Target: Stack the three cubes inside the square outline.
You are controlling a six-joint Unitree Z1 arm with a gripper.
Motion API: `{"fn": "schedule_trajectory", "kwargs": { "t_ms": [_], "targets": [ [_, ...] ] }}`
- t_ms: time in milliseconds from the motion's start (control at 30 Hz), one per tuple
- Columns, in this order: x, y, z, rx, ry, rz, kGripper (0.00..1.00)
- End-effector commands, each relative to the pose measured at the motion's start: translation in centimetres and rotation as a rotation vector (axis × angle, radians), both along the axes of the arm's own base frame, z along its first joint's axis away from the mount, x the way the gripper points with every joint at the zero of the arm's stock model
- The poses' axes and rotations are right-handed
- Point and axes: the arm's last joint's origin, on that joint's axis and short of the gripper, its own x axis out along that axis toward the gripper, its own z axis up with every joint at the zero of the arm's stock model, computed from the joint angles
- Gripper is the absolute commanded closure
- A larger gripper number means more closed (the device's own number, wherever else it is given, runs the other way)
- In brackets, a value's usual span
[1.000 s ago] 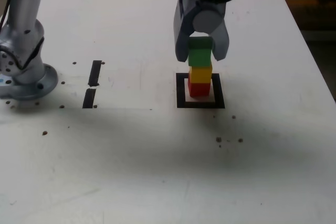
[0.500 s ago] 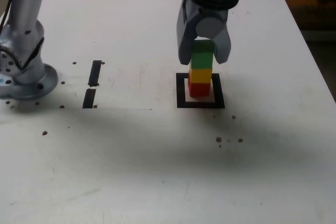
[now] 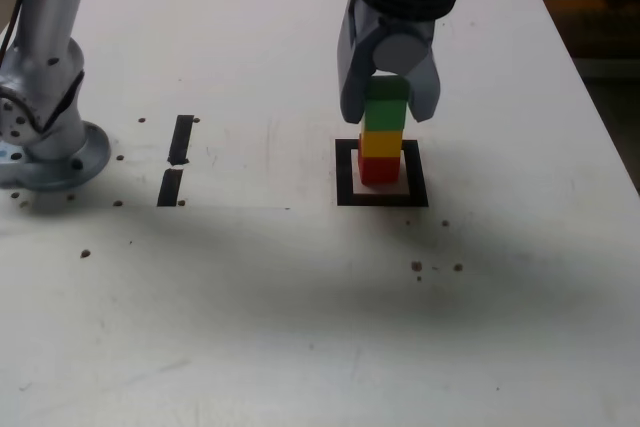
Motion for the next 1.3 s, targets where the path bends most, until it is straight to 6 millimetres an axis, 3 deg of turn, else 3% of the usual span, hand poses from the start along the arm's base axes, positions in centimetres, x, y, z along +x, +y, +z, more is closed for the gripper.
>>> {"fn": "schedule_trajectory", "kwargs": {
  "t_ms": [0, 133, 233, 367, 467, 600, 733, 933, 1133, 1267],
  "targets": [
    [0.0, 0.0, -0.3, 0.004, 0.013, -0.001, 0.40],
    [0.0, 0.0, -0.2, 0.004, 0.009, 0.001, 0.14],
    [-0.1, 0.1, 0.2, 0.008, -0.005, 0.003, 0.03],
    [-0.9, 0.2, 2.1, 0.020, -0.047, 0.005, 0.00],
    [-2.5, 0.5, 4.8, 0.032, -0.085, 0.005, 0.00],
    [-5.8, 1.0, 7.9, 0.040, -0.116, 0.000, 0.00],
    [-10.2, 1.6, 8.8, 0.039, -0.109, -0.008, 0.00],
    [-14.8, 2.7, 5.7, 0.037, 0.004, -0.003, 0.00],
    [-16.7, 3.1, 0.2, 0.020, 0.041, -0.004, 0.00],
    [-17.7, 3.2, -2.0, 0.007, 0.066, 0.008, 0.00]
  ]
}}
